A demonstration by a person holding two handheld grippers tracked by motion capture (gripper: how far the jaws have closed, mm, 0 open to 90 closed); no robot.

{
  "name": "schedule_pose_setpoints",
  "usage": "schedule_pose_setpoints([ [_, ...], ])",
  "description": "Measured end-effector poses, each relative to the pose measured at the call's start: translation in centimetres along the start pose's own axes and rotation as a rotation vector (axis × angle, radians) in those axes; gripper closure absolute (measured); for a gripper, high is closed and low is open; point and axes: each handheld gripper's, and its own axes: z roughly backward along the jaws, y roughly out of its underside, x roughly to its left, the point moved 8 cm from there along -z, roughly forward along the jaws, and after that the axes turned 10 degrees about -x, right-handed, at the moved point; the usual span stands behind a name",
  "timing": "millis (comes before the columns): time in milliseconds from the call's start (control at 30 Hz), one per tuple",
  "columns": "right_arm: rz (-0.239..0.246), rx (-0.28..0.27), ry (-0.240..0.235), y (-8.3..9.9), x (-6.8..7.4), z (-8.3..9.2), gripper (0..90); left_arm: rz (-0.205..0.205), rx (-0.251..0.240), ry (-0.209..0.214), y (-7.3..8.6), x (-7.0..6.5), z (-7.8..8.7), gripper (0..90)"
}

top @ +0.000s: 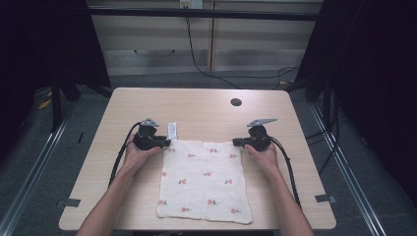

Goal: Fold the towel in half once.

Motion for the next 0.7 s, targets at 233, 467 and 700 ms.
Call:
schedule_pose_setpoints([
  [233, -0.003, -0.009, -0.002, -0.2, 0.0, 0.2, 88.3, -0.035, 0.008, 0.019, 0.1, -0.9, -0.1, 85.1],
  [467, -0.003, -0.018, 0.007, -0.4, -0.2, 0.6, 88.3, 0.028, -0.070, 0.054, -0.8, -1.2, 0.7, 85.3],
  [700, 0.001, -0.044, 0.008, -1.4, 0.1, 1.3, 88.2, 0.024, -0.140, 0.062, -2.5, -1.5, 2.3, 85.4],
])
